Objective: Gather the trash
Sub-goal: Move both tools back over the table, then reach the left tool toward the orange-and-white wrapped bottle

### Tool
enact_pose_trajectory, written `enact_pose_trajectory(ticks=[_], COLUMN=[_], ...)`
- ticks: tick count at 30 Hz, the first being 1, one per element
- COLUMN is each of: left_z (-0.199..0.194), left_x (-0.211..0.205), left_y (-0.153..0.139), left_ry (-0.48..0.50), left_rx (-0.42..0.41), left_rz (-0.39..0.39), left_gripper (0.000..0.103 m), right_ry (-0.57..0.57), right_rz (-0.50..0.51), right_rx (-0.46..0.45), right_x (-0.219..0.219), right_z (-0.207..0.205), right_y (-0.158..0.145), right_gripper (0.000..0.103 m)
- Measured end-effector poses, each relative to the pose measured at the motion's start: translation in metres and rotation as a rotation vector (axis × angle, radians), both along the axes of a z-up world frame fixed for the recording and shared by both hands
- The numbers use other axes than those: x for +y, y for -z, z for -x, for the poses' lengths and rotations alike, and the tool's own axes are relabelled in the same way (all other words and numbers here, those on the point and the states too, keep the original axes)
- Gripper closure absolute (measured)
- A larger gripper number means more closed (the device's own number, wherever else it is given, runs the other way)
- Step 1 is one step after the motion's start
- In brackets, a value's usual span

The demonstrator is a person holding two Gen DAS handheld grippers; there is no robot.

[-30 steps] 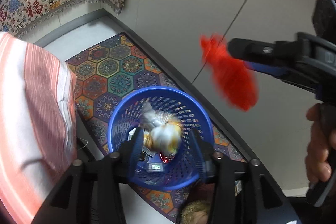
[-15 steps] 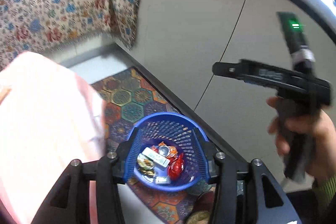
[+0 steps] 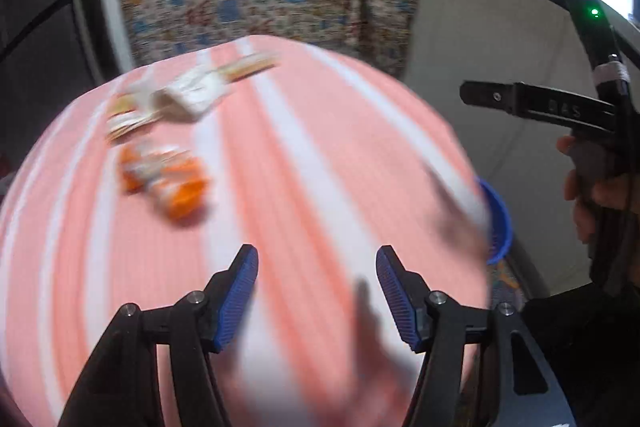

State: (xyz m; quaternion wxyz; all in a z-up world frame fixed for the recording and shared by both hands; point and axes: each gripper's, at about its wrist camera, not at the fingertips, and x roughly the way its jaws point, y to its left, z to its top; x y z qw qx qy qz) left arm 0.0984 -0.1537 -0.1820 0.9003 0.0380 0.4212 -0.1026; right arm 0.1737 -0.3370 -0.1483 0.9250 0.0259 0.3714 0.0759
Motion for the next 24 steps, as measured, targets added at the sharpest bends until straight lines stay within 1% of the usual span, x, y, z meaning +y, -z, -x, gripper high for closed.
enact_pose_trajectory(ticks=[2, 5, 9, 10, 11, 13, 15, 17, 20, 24], left_z=[0.003, 0.004, -0.005, -0.007, -0.008, -0.007, -0.003, -0.004, -0.008, -0.008], left_x=[0.03, 0.075, 0.11, 0.117, 0.122, 0.128, 0.126, 0.121, 0.118, 0.12], left_y=[0.002, 0.008, 0.017, 0.018, 0.019, 0.02, 0.02, 0.022, 0.024, 0.022], left_ry=[-0.066, -0.133, -0.195, -0.208, -0.217, -0.231, -0.233, -0.229, -0.239, -0.229], left_rx=[-0.006, 0.006, 0.025, 0.031, 0.035, 0.028, 0.026, 0.021, 0.027, 0.035], left_rz=[-0.015, -0.023, -0.034, -0.03, -0.015, -0.001, -0.006, -0.03, -0.039, -0.017], left_gripper=[0.04, 0.039, 0.038, 0.037, 0.033, 0.032, 0.028, 0.024, 0.018, 0.018], right_ry=[-0.057, -0.091, -0.074, -0.066, -0.056, -0.04, -0.027, -0.027, -0.043, -0.049], right_rz=[0.012, 0.058, 0.084, 0.09, 0.097, 0.108, 0.118, 0.142, 0.131, 0.102], right_rx=[0.032, 0.058, 0.098, 0.106, 0.116, 0.137, 0.149, 0.145, 0.142, 0.147], right_x=[0.041, 0.083, 0.111, 0.115, 0.117, 0.125, 0.126, 0.126, 0.124, 0.121], right_z=[-0.003, -0.011, -0.035, -0.039, -0.045, -0.051, -0.051, -0.051, -0.051, -0.051], right_y=[0.008, 0.018, 0.033, 0.037, 0.041, 0.051, 0.058, 0.063, 0.064, 0.065], right_gripper=[0.001, 0.001, 0.001, 0.001, 0.001, 0.001, 0.001, 0.0, 0.0, 0.0])
